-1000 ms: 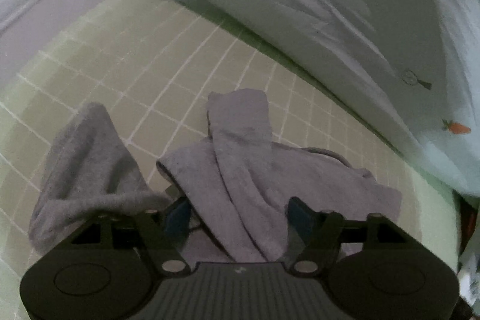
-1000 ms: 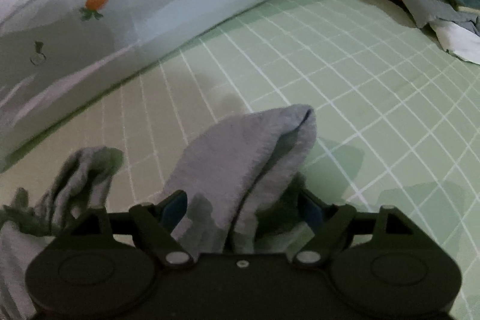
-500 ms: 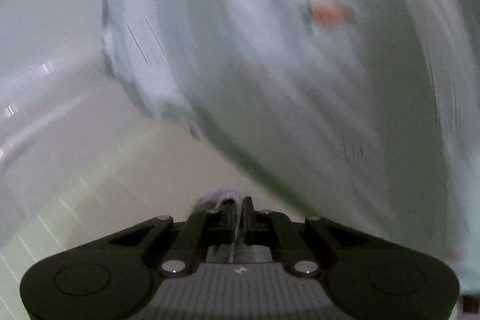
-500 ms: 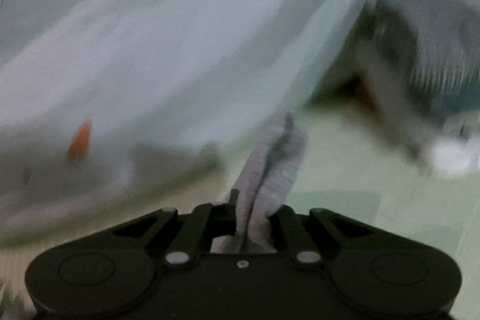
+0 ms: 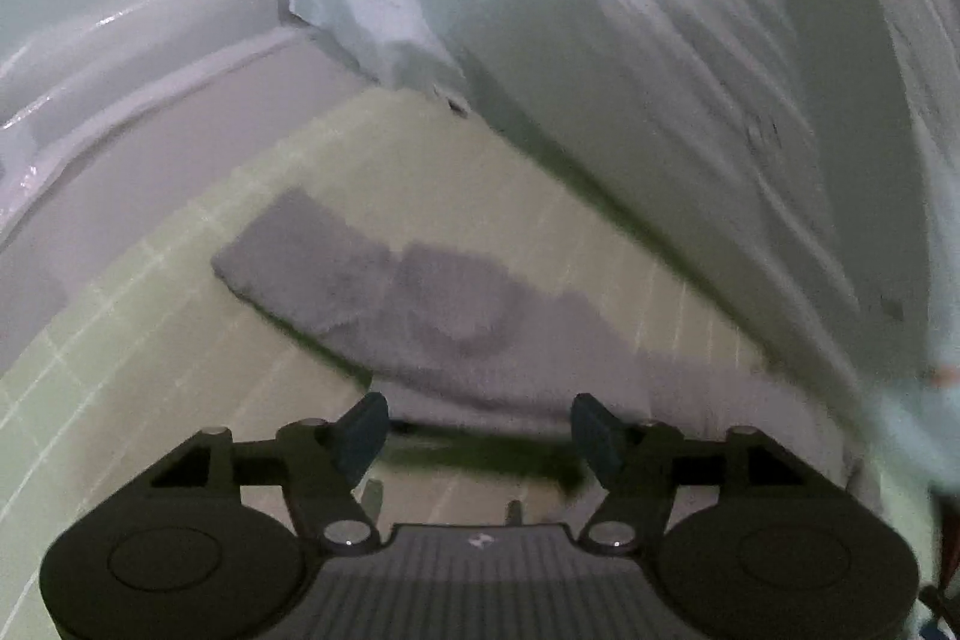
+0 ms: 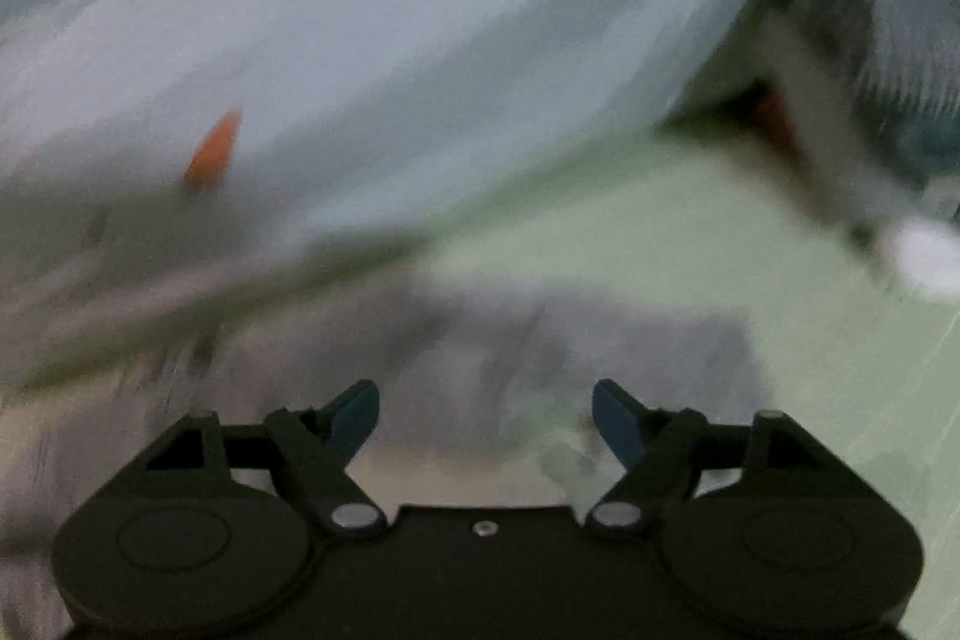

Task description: Fold clothes

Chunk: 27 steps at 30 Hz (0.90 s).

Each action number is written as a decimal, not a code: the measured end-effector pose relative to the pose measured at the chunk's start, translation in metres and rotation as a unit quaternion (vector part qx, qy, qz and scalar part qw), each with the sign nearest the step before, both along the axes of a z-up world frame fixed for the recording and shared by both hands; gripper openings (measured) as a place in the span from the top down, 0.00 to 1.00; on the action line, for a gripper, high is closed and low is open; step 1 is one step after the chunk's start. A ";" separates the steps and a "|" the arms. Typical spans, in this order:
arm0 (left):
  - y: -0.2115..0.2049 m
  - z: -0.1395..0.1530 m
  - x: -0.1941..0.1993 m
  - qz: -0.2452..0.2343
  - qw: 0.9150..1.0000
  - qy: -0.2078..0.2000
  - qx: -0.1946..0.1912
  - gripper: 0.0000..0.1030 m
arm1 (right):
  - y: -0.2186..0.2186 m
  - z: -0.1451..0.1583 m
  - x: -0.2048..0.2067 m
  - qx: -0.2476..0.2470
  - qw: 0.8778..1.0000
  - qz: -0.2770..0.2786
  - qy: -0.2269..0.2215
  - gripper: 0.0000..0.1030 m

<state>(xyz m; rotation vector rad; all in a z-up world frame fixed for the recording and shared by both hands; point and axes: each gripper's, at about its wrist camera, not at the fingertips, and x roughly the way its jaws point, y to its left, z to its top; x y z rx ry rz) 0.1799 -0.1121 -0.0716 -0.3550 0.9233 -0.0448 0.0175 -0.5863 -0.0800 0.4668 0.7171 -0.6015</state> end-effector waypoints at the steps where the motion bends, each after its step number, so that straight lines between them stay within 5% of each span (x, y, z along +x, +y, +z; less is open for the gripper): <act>1: -0.002 -0.003 -0.008 -0.012 1.000 0.005 0.004 0.29 | 0.011 -0.009 -0.002 0.010 1.000 0.013 0.011 0.23; 6: -0.021 -0.022 -0.028 -0.068 0.997 0.035 0.007 0.28 | 0.053 -0.036 0.004 0.049 0.996 0.059 0.044 0.23; 10: -0.035 -0.039 -0.029 -0.109 0.992 0.058 -0.033 0.24 | 0.075 -0.041 0.017 0.071 0.991 0.106 0.044 0.23; 18: -0.052 -0.050 -0.026 -0.127 0.990 0.066 0.003 0.26 | 0.109 -0.053 0.024 0.047 0.983 0.155 0.085 0.20; 19: -0.052 -0.051 -0.025 -0.126 0.990 0.068 0.002 0.30 | 0.112 -0.053 0.023 0.043 0.982 0.160 0.085 0.23; 20: -0.051 -0.052 -0.024 -0.121 0.990 0.070 -0.001 0.45 | 0.114 -0.053 0.022 0.039 0.982 0.167 0.082 0.27; 21: -0.050 -0.053 -0.023 -0.116 0.991 0.073 -0.003 0.55 | 0.116 -0.053 0.022 0.035 0.981 0.175 0.079 0.41; 22: -0.049 -0.053 -0.025 -0.112 0.991 0.078 -0.004 0.77 | 0.118 -0.052 0.021 0.034 0.980 0.181 0.076 0.67; 24: -0.046 -0.055 -0.030 -0.105 0.991 0.087 -0.007 0.87 | 0.118 -0.050 0.016 0.047 0.979 0.187 0.064 0.89; 27: -0.041 -0.044 -0.051 -0.103 0.992 0.075 -0.028 0.91 | 0.118 -0.039 0.004 0.039 0.982 0.181 0.047 0.92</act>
